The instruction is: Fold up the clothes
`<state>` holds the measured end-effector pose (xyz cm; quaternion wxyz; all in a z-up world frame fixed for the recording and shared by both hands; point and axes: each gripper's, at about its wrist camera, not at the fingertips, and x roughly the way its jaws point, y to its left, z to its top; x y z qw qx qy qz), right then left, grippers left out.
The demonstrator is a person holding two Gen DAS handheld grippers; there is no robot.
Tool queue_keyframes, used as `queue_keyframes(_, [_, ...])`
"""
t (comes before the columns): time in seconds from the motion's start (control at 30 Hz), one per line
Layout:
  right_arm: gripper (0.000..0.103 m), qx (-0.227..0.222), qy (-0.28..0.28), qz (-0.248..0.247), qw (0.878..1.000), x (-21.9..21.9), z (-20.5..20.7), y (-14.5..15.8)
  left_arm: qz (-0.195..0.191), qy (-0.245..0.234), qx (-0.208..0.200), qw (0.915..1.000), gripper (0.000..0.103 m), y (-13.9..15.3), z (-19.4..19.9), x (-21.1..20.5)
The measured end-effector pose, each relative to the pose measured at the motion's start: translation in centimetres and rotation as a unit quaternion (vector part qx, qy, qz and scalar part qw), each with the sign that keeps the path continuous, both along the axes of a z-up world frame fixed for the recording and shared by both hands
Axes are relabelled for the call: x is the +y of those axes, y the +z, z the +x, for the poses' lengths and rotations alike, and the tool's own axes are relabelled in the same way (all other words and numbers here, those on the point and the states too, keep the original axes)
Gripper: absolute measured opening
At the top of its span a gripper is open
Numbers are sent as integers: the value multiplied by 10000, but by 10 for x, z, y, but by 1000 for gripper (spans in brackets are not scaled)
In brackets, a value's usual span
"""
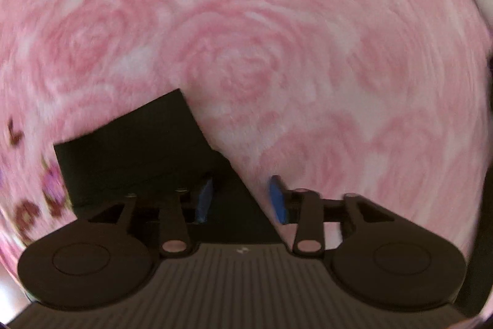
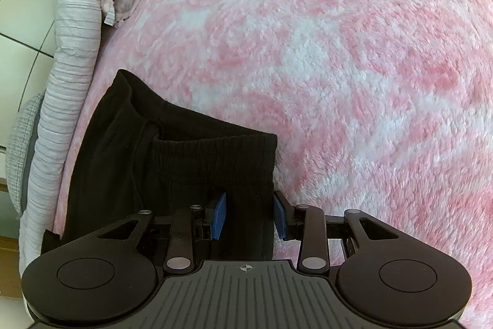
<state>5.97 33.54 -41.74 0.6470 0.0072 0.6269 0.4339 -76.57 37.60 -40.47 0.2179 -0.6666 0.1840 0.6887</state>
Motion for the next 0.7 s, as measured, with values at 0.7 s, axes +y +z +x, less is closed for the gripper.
queue_keyframes(0.7, [36, 75, -47, 70, 9999, -3, 1, -3, 2329, 823, 335, 9684, 0, 57, -18, -205])
